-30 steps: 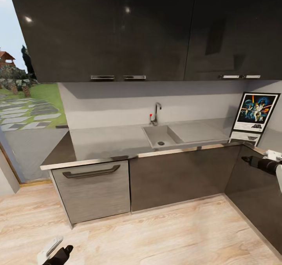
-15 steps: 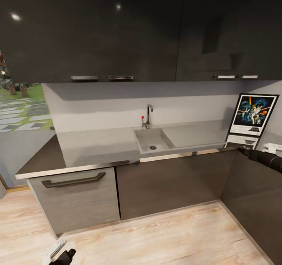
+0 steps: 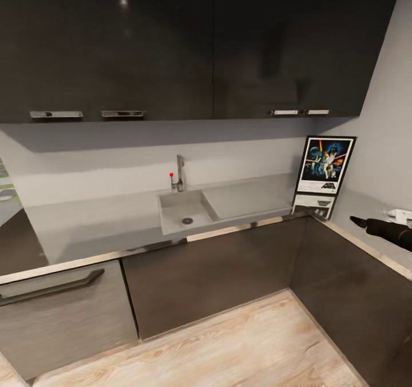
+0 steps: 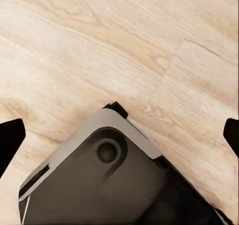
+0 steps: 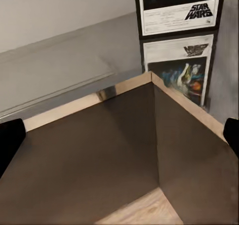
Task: Pick up the poster from the kitchen countertop and hang it on one of the wall nails in the kitchen.
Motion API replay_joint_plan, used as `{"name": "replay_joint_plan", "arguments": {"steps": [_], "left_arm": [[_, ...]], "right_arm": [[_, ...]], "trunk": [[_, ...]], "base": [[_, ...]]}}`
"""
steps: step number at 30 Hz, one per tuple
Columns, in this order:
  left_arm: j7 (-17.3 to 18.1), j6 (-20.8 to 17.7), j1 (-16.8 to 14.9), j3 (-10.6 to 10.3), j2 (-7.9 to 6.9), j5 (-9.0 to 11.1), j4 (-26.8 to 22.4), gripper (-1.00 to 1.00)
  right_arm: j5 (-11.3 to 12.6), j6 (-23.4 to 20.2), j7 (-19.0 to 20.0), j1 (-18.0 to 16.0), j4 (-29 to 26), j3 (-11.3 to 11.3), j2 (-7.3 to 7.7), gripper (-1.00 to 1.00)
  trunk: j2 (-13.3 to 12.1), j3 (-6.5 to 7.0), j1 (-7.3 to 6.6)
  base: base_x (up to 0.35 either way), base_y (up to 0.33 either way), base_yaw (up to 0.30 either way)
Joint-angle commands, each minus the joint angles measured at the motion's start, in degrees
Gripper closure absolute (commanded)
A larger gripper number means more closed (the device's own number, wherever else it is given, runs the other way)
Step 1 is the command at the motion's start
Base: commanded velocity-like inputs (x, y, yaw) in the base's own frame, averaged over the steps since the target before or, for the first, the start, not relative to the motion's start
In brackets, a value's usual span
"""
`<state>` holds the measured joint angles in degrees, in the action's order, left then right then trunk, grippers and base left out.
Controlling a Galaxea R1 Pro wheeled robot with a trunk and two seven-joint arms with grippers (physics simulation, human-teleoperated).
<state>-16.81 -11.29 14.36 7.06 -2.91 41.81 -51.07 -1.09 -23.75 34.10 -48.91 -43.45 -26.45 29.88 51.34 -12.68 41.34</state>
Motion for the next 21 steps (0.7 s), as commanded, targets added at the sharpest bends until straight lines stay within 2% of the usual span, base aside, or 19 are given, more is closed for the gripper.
{"name": "replay_joint_plan", "arguments": {"steps": [1,3,4,7,15,21], "left_arm": [[0.58,0.53,0.68,-0.42,0.08,0.42,-0.10,-1.00],[1.38,1.92,1.64,-0.70,0.16,0.62,0.01,-1.00],[2.03,4.53,3.45,-0.62,0.25,0.90,0.38,-1.00],[2.05,5.55,4.06,-0.35,0.27,0.98,0.71,-1.00],[2.02,5.74,4.18,-0.30,0.21,1.80,0.87,-1.00],[1.84,6.21,4.18,-0.30,0.19,2.08,0.87,-1.00]], "right_arm": [[-0.15,-0.49,0.28,-0.15,0.19,-0.20,0.27,-1.00],[-0.19,-0.70,-0.03,-0.42,1.13,-0.17,0.64,-1.00],[-0.26,-0.83,-2.53,-0.73,3.21,-0.03,0.93,-1.00],[0.00,-0.59,-2.97,-0.25,2.62,0.21,0.81,-1.00],[-0.18,-0.38,2.45,-0.10,2.42,0.34,0.93,-1.00],[-0.16,-0.29,3.31,-0.07,2.41,0.35,0.75,-1.00]], "trunk": [[0.06,-0.07,0.03],[0.06,-0.07,0.03],[0.06,-0.07,0.03],[0.06,-0.07,0.03],[0.06,-0.07,0.03],[0.06,-0.07,0.03]], "base": [[0.173,-0.252,-0.281],[0.177,-0.244,-0.279],[0.232,-0.230,-0.217],[0.254,-0.230,-0.057],[0.261,-0.232,-0.009],[0.264,-0.232,-0.001]]}}
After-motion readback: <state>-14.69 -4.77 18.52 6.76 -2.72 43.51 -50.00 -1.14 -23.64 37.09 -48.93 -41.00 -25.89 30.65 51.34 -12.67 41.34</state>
